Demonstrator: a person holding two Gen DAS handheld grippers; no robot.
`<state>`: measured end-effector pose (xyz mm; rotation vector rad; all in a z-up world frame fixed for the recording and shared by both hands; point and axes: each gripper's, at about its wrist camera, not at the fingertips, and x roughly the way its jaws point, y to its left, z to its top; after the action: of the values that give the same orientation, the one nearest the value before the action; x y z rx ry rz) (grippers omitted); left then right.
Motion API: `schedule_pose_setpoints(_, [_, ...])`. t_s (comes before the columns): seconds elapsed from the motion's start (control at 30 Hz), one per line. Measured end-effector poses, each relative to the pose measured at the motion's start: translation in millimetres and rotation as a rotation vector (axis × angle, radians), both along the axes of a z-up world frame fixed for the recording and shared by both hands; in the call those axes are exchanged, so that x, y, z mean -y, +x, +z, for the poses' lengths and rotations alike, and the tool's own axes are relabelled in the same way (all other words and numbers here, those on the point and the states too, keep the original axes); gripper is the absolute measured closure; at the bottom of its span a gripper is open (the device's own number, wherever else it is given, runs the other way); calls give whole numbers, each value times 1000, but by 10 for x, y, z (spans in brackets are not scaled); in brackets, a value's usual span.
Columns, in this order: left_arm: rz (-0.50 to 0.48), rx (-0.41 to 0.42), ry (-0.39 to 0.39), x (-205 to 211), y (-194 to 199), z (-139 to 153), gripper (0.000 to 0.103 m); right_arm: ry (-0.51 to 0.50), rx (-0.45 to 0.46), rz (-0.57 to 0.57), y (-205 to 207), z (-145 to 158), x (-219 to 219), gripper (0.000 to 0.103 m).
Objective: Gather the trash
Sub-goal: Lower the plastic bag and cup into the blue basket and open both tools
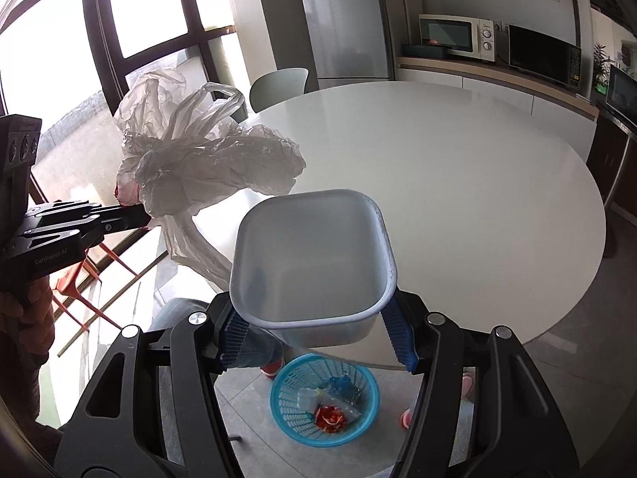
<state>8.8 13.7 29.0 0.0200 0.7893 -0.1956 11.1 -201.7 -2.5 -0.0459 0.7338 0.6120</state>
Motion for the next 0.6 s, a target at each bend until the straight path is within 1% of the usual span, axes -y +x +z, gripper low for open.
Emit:
schedule_pose_setpoints(0.1, [-20,-11,1,20,-292,-79,99,-16,-3,41,-359,-113,-55,47])
schedule_pose_setpoints(0.2, [-35,-29,3,54,-516,-207,99,-14,-18,66,-619,-245,-61,47])
schedule_pose_setpoints(0.3, [-45,-69,-8,38,-692,-413,99,-15,-51,77,-754,-402,-69,47])
schedule_pose_setpoints(0.37, [-42,-114,-2,52,-714,-614,99,-28,-77,71,-810,-541,-78,47])
schedule_pose_setpoints(0.43, [-40,-181,-17,54,-719,-873,99,-57,-100,62,-769,-704,-95,47])
schedule_pose_setpoints(0.6, [-1,-329,-13,77,-466,-1588,99,-112,-201,25,-545,-1259,-127,47])
